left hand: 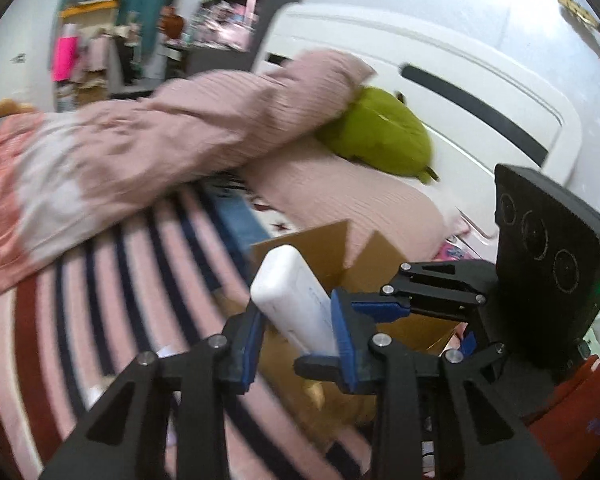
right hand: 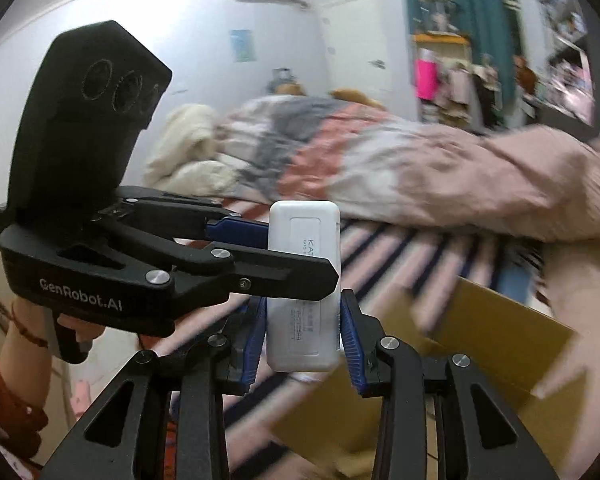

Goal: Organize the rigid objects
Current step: 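Drop the white case into the cardboard box with the left gripper, then grasp the lilac Tears of Themis box with the right gripper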

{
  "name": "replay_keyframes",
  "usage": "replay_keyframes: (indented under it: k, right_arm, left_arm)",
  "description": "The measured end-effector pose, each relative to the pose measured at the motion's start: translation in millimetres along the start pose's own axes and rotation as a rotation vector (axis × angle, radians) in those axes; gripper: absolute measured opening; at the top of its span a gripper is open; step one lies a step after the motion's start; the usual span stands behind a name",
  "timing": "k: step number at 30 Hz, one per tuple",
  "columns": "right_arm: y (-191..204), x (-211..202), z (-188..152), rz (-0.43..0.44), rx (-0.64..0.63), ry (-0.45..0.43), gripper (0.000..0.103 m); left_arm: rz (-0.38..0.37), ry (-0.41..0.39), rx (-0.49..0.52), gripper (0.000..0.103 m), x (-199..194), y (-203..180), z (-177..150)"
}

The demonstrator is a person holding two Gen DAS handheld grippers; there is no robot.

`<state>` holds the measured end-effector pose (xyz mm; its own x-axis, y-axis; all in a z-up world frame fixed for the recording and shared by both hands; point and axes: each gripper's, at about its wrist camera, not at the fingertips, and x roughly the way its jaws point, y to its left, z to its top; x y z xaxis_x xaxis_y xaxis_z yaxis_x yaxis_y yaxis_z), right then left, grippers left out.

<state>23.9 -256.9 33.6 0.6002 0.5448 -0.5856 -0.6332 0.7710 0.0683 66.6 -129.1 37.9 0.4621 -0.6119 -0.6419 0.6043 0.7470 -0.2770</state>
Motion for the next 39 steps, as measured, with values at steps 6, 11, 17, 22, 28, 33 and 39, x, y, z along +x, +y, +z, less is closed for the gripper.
replay_keyframes:
  k: [6, 11, 17, 22, 28, 33, 39]
  right_arm:
    - [-56, -9, -17, -0.113, 0.059, 0.163, 0.031]
    - [-69, 0, -29, -0.168, 0.049, 0.272, 0.031]
    - [-65, 5, -31, -0.206, 0.014, 0.335, 0.044]
    - [-54, 7, -18, -0.19, -0.003, 0.307, 0.044]
    - [-5, 14, 10, -0.078, -0.057, 0.201, 0.044]
    - [58, 51, 21, 0.111, -0.097, 0.194, 0.044]
    - [125, 128, 2, 0.201, -0.109, 0.265, 0.045]
  left_arm:
    - [-0.075, 0.14, 0.019, 0.03, 73, -24, 16]
    - [-0.062, 0.214, 0.041, 0.036, 95, -30, 15]
    - [0.016, 0.203, 0.061, 0.066, 80, -26, 10]
    - [0.071, 0.132, 0.03, 0.067, 35, -12, 4]
    - [0.247, 0.021, -0.039, 0.072, -48, 23, -24]
    - [0.445, -0.035, -0.138, 0.074, -107, 70, -77]
    - [0.562, -0.049, -0.295, 0.075, -129, 129, -153]
